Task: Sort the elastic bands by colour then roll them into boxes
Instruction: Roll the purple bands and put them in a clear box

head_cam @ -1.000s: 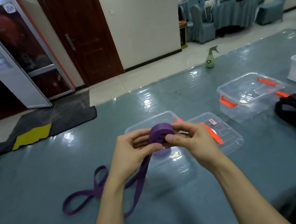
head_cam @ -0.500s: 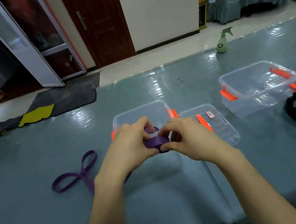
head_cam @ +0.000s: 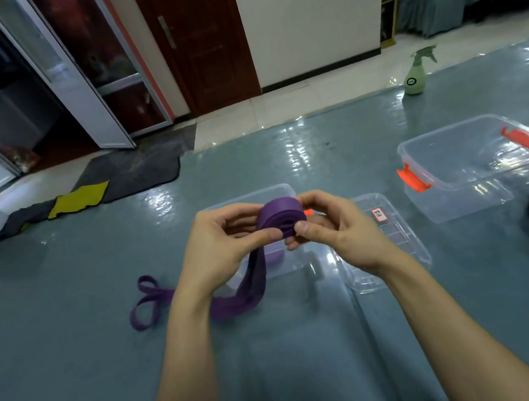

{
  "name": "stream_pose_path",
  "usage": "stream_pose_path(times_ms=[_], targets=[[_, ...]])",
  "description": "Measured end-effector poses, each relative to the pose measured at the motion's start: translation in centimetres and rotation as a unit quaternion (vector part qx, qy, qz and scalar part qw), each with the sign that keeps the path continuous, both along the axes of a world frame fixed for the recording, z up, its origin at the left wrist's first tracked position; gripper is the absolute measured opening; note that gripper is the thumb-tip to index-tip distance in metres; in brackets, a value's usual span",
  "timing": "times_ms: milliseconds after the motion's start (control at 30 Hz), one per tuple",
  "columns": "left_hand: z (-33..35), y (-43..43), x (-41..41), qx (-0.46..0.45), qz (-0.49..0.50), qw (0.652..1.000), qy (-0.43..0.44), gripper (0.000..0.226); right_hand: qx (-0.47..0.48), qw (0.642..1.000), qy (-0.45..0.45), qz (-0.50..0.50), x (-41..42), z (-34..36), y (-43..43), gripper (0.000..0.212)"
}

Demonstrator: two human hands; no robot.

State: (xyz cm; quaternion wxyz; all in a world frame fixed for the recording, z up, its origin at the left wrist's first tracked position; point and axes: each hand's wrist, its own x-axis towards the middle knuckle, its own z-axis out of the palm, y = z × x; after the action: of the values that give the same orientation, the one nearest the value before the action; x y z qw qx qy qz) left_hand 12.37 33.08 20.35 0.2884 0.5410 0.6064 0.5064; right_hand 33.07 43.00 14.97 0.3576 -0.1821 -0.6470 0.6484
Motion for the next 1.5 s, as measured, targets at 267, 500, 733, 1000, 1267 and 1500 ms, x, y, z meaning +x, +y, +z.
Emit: stream_pose_path(times_ms=[267,500,733,1000,1267,1500], targets=[[1.5,0.5,1.6,-0.090,-0.001,0.915,0.392,0.027,0.340,0.899,-0.268,-0.056,-1.3,0.8,0.6,0.025],[2.0,1.7,1.2,-0.084,0.008,0.907,0.413,0.029,0.349,0.898,-0.252,-0.089,-1.6,0.7,2.1,0.022],[-0.2,1.5,-1.1,-0.049,-0.014,0.993,0.108,0.044,0.037,0.999,-0.003,-0.033,-0.9,0.1,3.7,0.030],[-0.4,2.0,-2.2,-0.083,-0.013,0.978,0.189,0.034,0.123,0.972,-0.201,-0.003,-1.6,-0.4,3.4,0.056],[0.9,1.7,-0.8,-0.173,0.008,0.863,0.474,0.027,0.346,0.892,-0.290,-0.030,-3.8,-0.6,1.9,0.031],[0.7,1.1,-2.0,-0.152,0.008,0.924,0.350,0.029,0.345,0.911,-0.217,-0.061,-3.6,-0.3,1.9,0.020]])
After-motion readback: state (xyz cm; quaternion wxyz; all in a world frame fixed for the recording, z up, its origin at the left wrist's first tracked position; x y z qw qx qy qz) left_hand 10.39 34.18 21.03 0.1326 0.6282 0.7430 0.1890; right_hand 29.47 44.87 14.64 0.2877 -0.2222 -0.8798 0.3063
